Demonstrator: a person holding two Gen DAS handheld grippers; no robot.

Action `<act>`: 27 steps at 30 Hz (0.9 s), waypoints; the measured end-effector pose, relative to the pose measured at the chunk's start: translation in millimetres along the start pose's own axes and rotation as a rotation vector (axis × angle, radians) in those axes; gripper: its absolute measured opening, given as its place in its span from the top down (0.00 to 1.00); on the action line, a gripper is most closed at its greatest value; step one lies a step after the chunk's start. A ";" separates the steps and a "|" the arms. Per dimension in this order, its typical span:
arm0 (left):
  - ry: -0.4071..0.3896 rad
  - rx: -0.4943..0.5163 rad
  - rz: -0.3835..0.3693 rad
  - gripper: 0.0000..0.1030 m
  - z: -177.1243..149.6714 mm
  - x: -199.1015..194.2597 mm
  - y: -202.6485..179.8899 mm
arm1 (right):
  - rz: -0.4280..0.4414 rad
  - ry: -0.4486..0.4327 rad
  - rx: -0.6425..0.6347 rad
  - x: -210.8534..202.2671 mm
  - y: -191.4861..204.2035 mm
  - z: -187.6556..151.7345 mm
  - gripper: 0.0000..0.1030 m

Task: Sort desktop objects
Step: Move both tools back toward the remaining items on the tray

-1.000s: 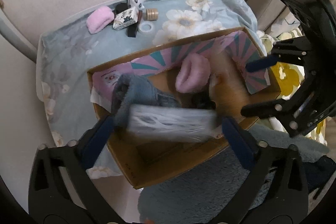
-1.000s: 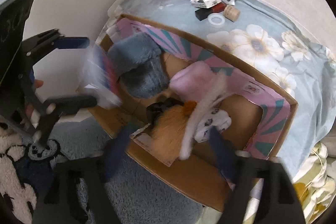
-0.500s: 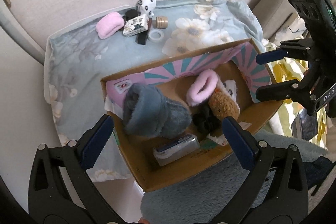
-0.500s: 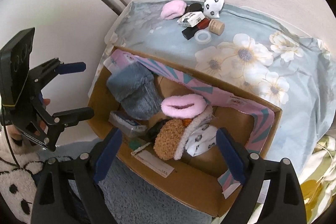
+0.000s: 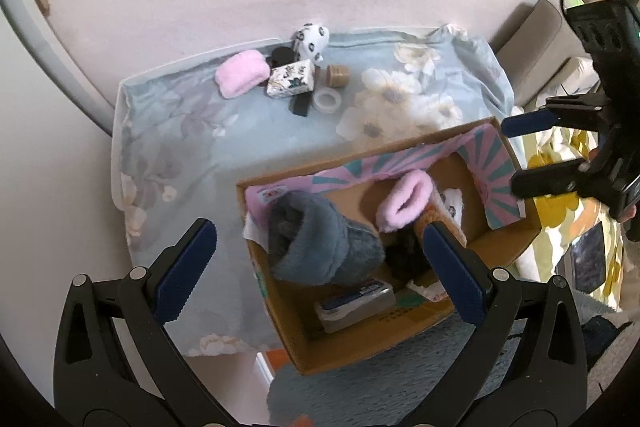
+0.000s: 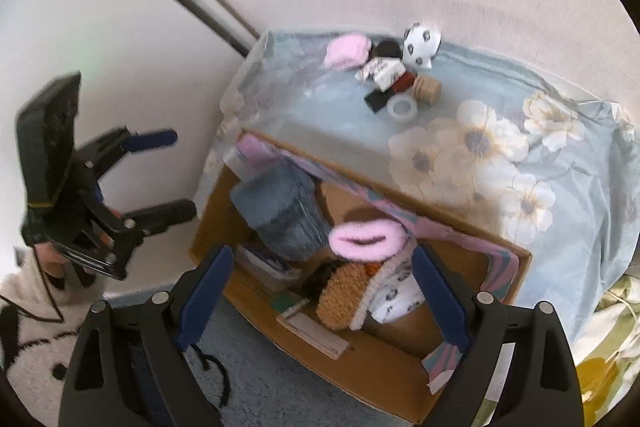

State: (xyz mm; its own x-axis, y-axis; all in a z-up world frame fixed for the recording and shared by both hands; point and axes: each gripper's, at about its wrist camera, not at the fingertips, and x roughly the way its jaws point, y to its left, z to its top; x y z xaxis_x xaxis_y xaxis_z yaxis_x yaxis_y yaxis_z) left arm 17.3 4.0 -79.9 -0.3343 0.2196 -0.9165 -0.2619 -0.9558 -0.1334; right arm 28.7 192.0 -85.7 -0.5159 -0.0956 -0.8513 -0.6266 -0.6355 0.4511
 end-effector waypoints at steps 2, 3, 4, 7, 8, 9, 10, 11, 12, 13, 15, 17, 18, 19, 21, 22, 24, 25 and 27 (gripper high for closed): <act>-0.002 -0.007 -0.005 0.01 2.4 -1.9 5.5 | 0.004 -0.009 0.023 -3.2 -1.8 4.1 0.13; -0.005 -0.010 -0.004 0.01 3.0 -3.4 7.5 | 0.006 -0.019 0.033 -4.7 -2.8 5.8 0.13; -0.011 -0.013 -0.005 0.01 4.6 -5.5 10.4 | 0.002 -0.036 0.042 -6.5 -3.5 7.3 0.13; -0.026 -0.020 -0.006 0.01 10.1 -10.3 17.8 | -0.004 -0.046 0.066 -8.1 -6.2 13.6 0.13; -0.032 -0.022 -0.005 0.01 12.5 -12.1 20.2 | 0.009 -0.048 0.077 -8.5 -7.6 16.4 0.13; -0.041 -0.024 -0.002 0.01 15.9 -14.4 23.4 | 0.023 -0.052 0.086 -8.9 -8.9 18.6 0.13; -0.047 -0.028 0.000 0.01 18.1 -15.7 24.9 | 0.043 -0.059 0.100 -9.6 -10.6 22.1 0.13; -0.055 -0.033 -0.001 0.01 21.5 -17.6 28.1 | 0.053 -0.066 0.111 -10.0 -11.5 25.6 0.13; -0.062 -0.038 0.000 0.01 24.9 -18.9 30.6 | 0.051 -0.081 0.118 -10.6 -12.0 30.5 0.13; -0.073 -0.046 0.009 0.01 29.2 -21.0 34.1 | 0.038 -0.095 0.119 -11.1 -12.1 34.4 0.13; -0.103 -0.071 0.036 0.01 37.6 -24.8 42.3 | -0.001 -0.120 0.117 -10.3 -10.1 42.7 0.13; -0.114 -0.092 0.030 0.01 45.3 -25.2 49.6 | -0.034 -0.136 0.114 -8.1 -8.4 49.5 0.13; -0.118 -0.104 0.023 0.01 49.0 -25.2 53.5 | -0.049 -0.143 0.113 -6.9 -8.4 52.7 0.13; -0.120 -0.116 0.016 0.01 54.3 -24.2 58.6 | -0.065 -0.152 0.112 -5.3 -8.8 57.2 0.13; -0.116 -0.127 0.014 0.01 62.4 -20.3 65.9 | -0.080 -0.165 0.116 -2.5 -11.3 64.3 0.13; -0.110 -0.135 0.016 0.01 68.5 -15.9 70.2 | -0.088 -0.171 0.124 -0.4 -14.0 68.4 0.13; -0.100 -0.149 0.020 0.01 77.4 -7.8 76.7 | -0.109 -0.172 0.145 4.5 -20.5 75.0 0.13; -0.095 -0.160 0.019 0.01 82.7 -1.8 81.0 | -0.129 -0.168 0.153 7.9 -24.9 78.7 0.13; -0.089 -0.186 0.018 0.01 91.3 9.5 88.6 | -0.170 -0.155 0.167 14.9 -33.1 85.8 0.13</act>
State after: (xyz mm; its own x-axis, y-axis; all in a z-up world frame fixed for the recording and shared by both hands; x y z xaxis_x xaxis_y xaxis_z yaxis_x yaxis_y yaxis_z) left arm -91.7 -60.8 -66.0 -0.4181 0.2105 -0.8837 -0.0863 -0.9776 -0.1920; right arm -8.3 277.4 -90.3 -0.4707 0.1279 -0.8730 -0.7926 -0.4959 0.3547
